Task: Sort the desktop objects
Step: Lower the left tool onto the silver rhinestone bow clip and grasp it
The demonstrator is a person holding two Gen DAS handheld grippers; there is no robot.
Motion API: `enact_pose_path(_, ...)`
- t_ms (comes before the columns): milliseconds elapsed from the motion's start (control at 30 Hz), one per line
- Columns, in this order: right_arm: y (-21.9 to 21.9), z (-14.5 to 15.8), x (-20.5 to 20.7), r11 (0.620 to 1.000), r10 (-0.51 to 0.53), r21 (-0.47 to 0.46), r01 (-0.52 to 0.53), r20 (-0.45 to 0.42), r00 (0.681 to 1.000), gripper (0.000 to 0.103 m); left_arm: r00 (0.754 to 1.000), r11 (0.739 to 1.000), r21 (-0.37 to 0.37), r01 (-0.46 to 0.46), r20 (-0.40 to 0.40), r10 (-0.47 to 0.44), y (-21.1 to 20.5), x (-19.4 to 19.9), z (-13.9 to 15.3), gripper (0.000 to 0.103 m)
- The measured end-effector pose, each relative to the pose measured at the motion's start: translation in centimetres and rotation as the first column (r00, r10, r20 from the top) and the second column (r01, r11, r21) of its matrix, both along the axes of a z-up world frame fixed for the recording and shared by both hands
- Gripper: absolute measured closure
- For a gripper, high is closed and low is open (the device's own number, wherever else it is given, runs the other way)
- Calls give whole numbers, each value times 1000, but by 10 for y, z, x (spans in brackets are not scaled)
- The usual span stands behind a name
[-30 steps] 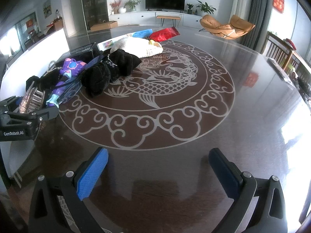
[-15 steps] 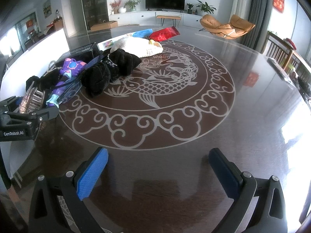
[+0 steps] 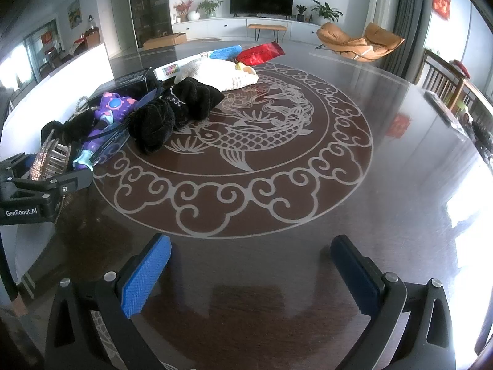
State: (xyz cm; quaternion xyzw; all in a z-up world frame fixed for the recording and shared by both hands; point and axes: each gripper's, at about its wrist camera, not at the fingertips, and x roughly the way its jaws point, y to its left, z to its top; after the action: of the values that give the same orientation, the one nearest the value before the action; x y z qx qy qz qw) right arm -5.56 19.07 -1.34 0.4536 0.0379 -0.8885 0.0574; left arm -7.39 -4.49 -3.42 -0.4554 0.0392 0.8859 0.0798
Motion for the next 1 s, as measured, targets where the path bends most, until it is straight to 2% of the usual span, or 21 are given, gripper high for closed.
enact_pose_path(867, 0, 0, 0, 1000, 0, -4, 0, 1, 1000, 0, 1000, 1000, 0, 0, 0, 0, 0, 0, 0, 0)
enact_pose_path(900, 0, 0, 0, 1000, 0, -4, 0, 1, 1000, 0, 1000, 1000, -1, -2, 9, 2, 0, 0, 0, 0)
enact_pose_path(1000, 0, 0, 0, 1000, 0, -4, 0, 1, 1000, 0, 993, 1000, -17, -26, 114, 28, -2, 11, 4, 0)
